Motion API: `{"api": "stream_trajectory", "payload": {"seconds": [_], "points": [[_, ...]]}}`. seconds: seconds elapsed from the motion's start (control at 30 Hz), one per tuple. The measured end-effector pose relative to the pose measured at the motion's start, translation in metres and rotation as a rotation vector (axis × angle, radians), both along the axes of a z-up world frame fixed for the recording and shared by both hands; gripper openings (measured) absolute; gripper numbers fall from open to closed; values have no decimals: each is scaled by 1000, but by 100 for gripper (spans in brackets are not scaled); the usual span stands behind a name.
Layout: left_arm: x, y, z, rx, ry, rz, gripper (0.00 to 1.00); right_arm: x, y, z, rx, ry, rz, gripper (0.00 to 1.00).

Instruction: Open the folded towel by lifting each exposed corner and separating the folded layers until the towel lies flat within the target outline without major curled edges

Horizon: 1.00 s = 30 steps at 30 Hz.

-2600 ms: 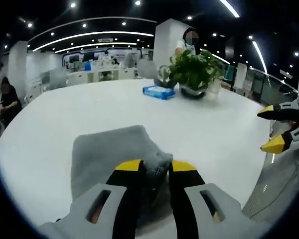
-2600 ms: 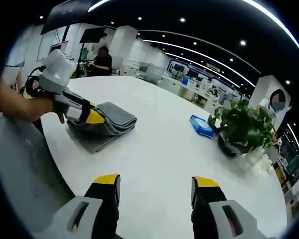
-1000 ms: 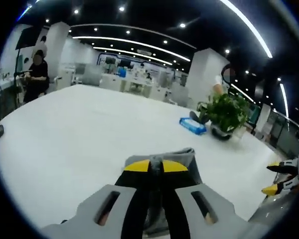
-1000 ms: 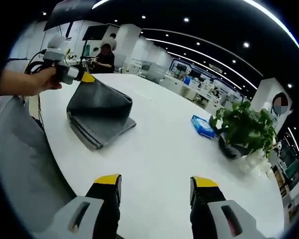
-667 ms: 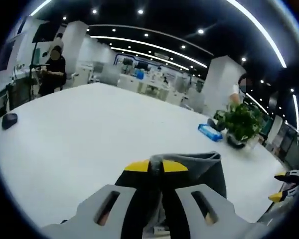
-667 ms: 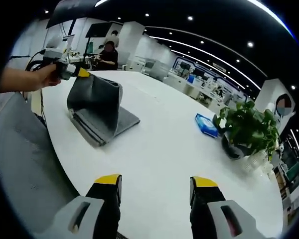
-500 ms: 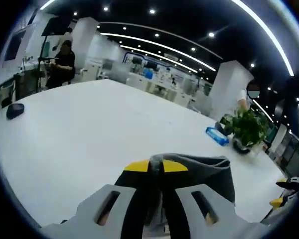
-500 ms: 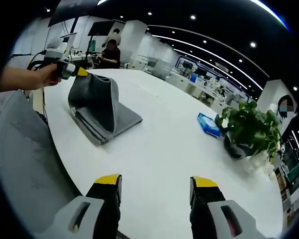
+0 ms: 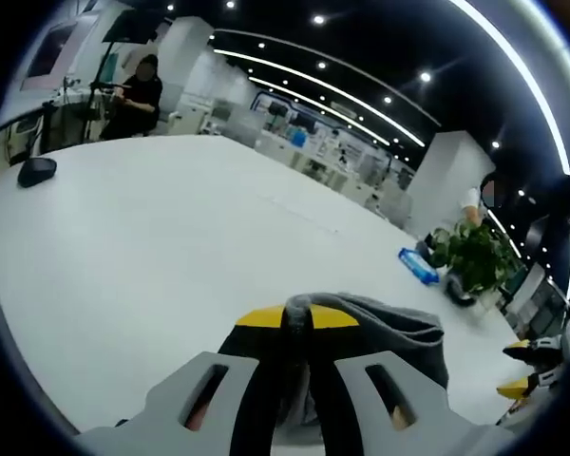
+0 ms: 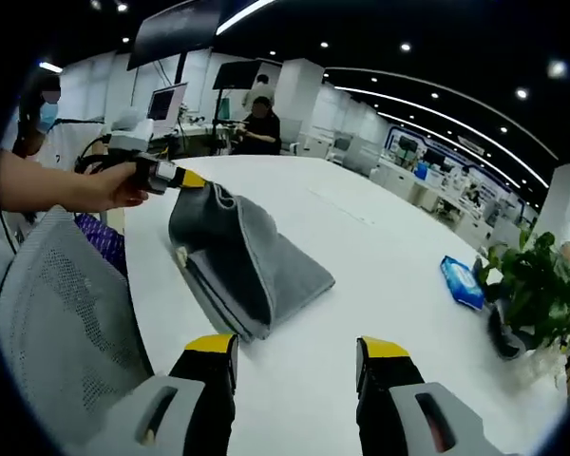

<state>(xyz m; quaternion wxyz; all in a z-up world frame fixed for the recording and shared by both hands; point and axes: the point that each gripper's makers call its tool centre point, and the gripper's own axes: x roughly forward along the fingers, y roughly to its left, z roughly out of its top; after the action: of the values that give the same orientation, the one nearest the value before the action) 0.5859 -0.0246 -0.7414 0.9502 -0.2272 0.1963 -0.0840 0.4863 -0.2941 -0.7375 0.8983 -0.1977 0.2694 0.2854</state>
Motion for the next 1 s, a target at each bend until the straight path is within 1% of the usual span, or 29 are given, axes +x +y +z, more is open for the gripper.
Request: {"api": "stream_trajectory", "payload": {"seconds": [0.1,0.13,0.2,0.3,0.47,0.57,0.63,0.73,0.83,0.93,1.0], "points": [[0,2,0,-8,5,0,7,10,16,-15,13,54,32,42],[0,3,-1,-8,7,1,7,12,21,-23,10,84,43,41],[0,5,-3,-15,15,3,7,16,26,-32,8,117,48,37],[1,5,-5,-22,25,-3,7,26,34,-43,35,161,32,32],[5,4,-7,-13,42,-22,7,36,36,-52,44,185,-4,26],[5,5,-5,4,52,-34,7,37,37,-60,58,225,-18,22],[4,5,-5,4,57,-37,7,37,38,-62,59,235,-21,15],[4,5,-5,6,60,-39,7,39,40,-61,71,250,-42,0],[2,5,-5,2,60,-37,7,41,43,-56,92,267,-64,0],[-3,7,-6,-9,59,-42,7,42,51,-43,140,281,-76,0],[-5,7,-7,-6,62,-57,7,43,58,-33,147,279,-76,0]]}}
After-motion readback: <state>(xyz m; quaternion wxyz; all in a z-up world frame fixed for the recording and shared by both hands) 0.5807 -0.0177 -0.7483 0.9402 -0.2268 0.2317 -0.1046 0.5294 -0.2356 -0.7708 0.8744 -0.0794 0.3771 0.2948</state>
